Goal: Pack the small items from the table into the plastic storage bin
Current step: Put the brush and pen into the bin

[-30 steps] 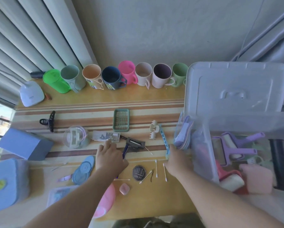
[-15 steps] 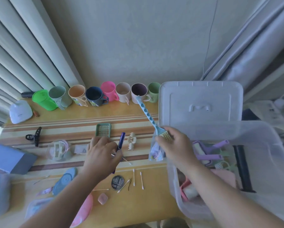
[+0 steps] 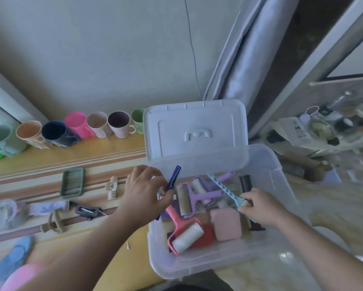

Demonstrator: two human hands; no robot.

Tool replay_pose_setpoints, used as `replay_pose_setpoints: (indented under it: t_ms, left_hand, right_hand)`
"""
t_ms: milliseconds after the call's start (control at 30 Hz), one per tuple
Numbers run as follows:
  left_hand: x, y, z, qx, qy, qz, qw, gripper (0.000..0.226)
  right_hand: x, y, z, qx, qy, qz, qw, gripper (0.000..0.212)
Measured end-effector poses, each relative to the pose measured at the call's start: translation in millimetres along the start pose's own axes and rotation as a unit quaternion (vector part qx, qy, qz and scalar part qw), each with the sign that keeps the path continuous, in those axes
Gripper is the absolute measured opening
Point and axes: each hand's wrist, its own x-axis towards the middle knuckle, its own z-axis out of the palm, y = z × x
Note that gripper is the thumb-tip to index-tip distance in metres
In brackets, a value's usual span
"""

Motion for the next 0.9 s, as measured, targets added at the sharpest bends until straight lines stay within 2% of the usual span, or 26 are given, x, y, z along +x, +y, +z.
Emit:
replay_pose_setpoints:
  t_ms: [100, 167, 267, 400, 467, 533, 633, 700, 900]
  left_hand:
    - [3, 26, 20, 0.012, -0.027, 0.026, 0.999, 0.02]
    - [3, 39, 35, 0.014, -0.055, 0.038, 0.998, 0.022]
    - [0, 53, 57, 0.041, -0.105, 0.04, 0.993, 0.028]
    - [-1, 66, 71, 0.074, -0.162, 0.03, 0.983, 0.036]
    - [-1, 70, 74, 0.08, -0.178, 0.027, 0.98, 0.038]
    - [0, 73, 75, 0.084, -0.185, 0.024, 0.979, 0.037]
    - [0, 74, 79, 0.084, -0.203, 0.01, 0.976, 0.03]
    - [0, 76, 82, 0.09, -0.211, 0.012, 0.973, 0.028]
    - [-4, 76, 87, 0.097, -0.184, 0.021, 0.978, 0.032]
  right_hand:
    - [11, 14, 14, -0.097, -0.064, 0.007, 0.993, 0.013]
    - [20, 21, 31, -0.137, -0.067, 0.027, 0.988, 0.02]
    - [28, 27, 48, -0.122, -0.07, 0.089, 0.986, 0.015]
    - [29, 21, 38, -0.124, -0.087, 0.082, 0.985, 0.02]
    - [27, 17, 29, -0.128, -0.082, 0.056, 0.987, 0.028]
    - [22, 11, 17, -0.114, -0.069, -0.013, 0.991, 0.04]
    - [8, -18, 1, 0.037, -0.065, -0.149, 0.986, 0.054]
    - [2, -39, 2, 0.075, -0.05, -0.202, 0.975, 0.049]
    - [9, -56, 31, -0.047, -0.033, -0.242, 0.969, 0.014]
